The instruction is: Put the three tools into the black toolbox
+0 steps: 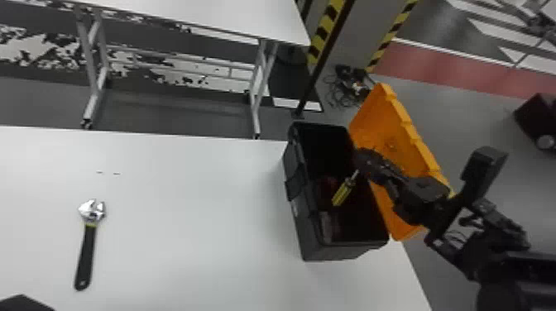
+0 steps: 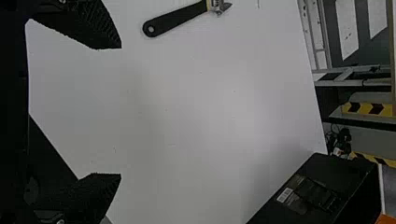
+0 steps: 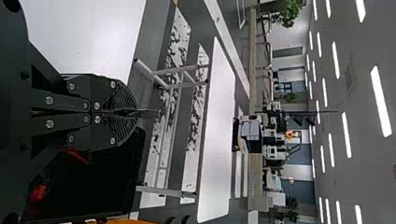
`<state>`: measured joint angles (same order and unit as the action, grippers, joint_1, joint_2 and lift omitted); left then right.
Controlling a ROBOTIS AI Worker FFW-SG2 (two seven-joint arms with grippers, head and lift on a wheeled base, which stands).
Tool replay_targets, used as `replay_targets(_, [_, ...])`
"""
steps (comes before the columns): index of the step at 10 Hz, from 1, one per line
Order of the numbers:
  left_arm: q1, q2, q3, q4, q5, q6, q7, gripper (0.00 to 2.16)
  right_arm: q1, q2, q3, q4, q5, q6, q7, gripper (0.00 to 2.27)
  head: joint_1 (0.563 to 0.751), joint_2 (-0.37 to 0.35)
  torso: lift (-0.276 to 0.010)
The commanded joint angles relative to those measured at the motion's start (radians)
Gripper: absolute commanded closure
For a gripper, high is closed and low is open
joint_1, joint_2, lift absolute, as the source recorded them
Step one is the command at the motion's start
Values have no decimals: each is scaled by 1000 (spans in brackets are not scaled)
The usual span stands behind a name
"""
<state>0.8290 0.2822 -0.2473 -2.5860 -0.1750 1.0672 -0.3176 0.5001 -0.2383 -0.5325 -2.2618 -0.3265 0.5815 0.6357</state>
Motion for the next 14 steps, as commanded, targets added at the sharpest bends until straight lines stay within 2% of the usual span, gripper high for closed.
replay_targets(1, [2, -1, 11, 0, 2, -6, -1, 19, 17, 4, -1, 13, -19, -18, 9, -2, 695, -350, -51])
replay_targets(2, [2, -5, 19, -2, 5, -9, 0, 19, 35, 4, -7, 5, -75, 13, 16, -2, 695, -350, -51])
replay_targets(3, [-4, -14, 28, 0, 12, -9, 0, 19, 43, 22, -17, -2, -157, 84, 47, 60, 695, -350, -51])
replay_targets(4, [-16, -32, 54, 3, 31, -3, -5, 19, 43, 63, -18, -19, -226, 176, 76, 60, 695, -350, -51])
replay_targets(5, [-44, -64, 105, 10, 71, 18, -21, 22, 48, 94, 14, -41, -264, 295, 76, 60, 695, -350, -51])
replay_targets(6, [-99, -86, 146, 23, 83, 126, -44, 29, 86, 111, 89, -71, -240, 286, 76, 60, 695, -307, -51])
replay_targets(7, [-140, -103, 180, 29, 88, 187, -57, 39, 95, 132, 157, -88, -204, 286, 76, 60, 695, -218, -51])
replay_targets(9, [-177, -163, 284, 29, 109, 264, -57, 39, 95, 142, 327, -111, -146, 305, 49, 60, 695, 0, -51])
replay_targets(10, [-222, -175, 292, 55, 107, 319, -51, 39, 101, 162, 370, -116, -129, 305, 39, 60, 695, 55, -51])
replay_targets(11, [-266, -175, 292, 101, 107, 319, -55, 36, 112, 183, 391, -114, -120, 295, 39, 63, 695, 163, -51])
replay_targets(12, [-311, -176, 293, 159, 109, 297, -67, 39, 127, 188, 404, -116, -118, 289, 38, 63, 695, 219, -51])
replay_targets(14, [-372, -176, 319, 288, 160, 162, -77, 39, 175, 205, 404, -153, -120, 280, 39, 63, 695, 251, -51])
